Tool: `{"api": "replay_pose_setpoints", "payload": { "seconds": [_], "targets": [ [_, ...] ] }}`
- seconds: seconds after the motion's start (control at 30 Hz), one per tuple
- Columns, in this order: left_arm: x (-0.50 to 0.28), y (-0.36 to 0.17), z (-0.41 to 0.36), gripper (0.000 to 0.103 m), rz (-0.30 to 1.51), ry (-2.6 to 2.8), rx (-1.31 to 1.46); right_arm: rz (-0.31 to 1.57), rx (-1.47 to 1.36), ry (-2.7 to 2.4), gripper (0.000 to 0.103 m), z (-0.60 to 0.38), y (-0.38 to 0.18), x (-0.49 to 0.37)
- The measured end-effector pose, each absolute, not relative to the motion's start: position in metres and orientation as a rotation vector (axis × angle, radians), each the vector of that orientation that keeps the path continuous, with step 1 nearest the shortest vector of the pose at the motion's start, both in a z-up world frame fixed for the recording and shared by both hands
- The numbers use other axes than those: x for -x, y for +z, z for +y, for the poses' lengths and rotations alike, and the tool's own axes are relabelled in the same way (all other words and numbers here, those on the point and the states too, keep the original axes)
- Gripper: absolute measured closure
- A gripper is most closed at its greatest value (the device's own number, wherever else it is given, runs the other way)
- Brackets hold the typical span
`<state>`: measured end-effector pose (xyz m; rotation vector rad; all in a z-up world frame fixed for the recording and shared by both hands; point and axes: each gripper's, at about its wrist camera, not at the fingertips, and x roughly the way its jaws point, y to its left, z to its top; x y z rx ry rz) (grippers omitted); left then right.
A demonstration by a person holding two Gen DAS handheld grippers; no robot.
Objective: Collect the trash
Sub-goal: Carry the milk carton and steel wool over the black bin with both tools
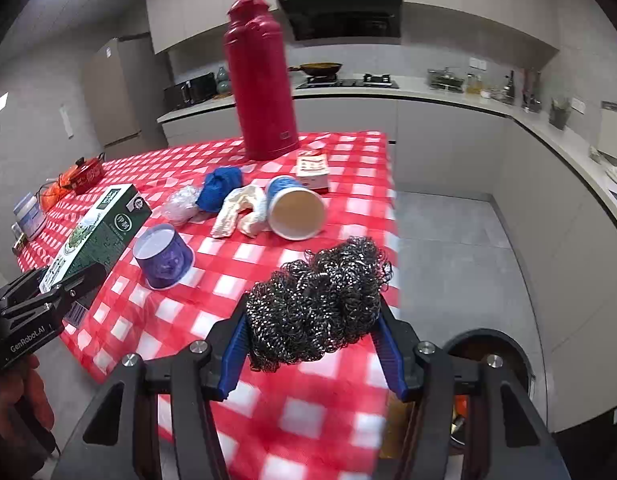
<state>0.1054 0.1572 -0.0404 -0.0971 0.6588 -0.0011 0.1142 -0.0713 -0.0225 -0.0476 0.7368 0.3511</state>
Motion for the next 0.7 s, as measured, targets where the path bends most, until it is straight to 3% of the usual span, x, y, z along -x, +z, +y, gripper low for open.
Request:
{"api": "replay_pose_setpoints", "payload": {
  "seconds": [0.7],
  "targets": [
    [-0.109, -0.04, 0.005, 0.047, 0.677, -0.271, 0.008, 0.708, -0.007, 0.171, 0.044, -0.222, -0.01, -0.061]
  ]
}}
